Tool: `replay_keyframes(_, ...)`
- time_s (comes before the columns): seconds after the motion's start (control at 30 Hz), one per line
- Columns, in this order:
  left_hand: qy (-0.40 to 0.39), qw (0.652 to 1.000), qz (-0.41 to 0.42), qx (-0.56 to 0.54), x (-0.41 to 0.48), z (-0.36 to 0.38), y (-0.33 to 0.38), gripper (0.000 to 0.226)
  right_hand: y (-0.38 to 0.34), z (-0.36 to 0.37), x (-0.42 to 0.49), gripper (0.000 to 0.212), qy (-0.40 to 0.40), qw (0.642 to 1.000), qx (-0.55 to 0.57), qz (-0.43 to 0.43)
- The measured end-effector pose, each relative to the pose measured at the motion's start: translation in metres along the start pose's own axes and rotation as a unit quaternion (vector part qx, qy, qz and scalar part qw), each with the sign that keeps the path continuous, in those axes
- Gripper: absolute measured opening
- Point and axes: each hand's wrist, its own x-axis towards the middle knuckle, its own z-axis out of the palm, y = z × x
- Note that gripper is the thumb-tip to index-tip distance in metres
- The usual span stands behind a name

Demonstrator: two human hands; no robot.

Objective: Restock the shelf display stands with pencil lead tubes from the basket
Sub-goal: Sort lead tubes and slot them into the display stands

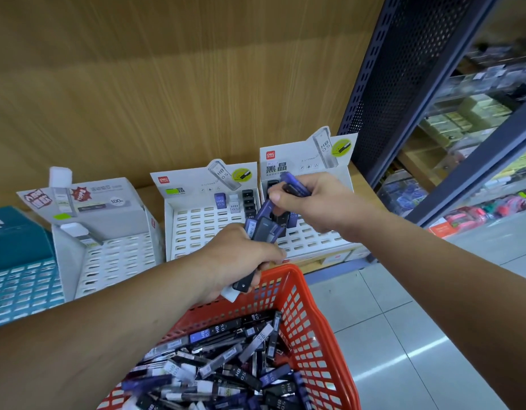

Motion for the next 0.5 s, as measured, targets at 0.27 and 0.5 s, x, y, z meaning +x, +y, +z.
replay_keyframes(0.27, -0.047, 0.999, -0.004, -0.021, 0.001, 0.003, 0.001, 0.014, 0.002, -0.008, -0.007, 0.018, -0.074, 0.992, 0.095, 0.043)
replay_keyframes(0.5, -0.003, 0.999, -0.009, -0.038, 0.002, -0.005, -0.011, 0.013, 0.01, -0.026, -0.003, 0.02, 0.014, 0.989, 0.134, 0.054)
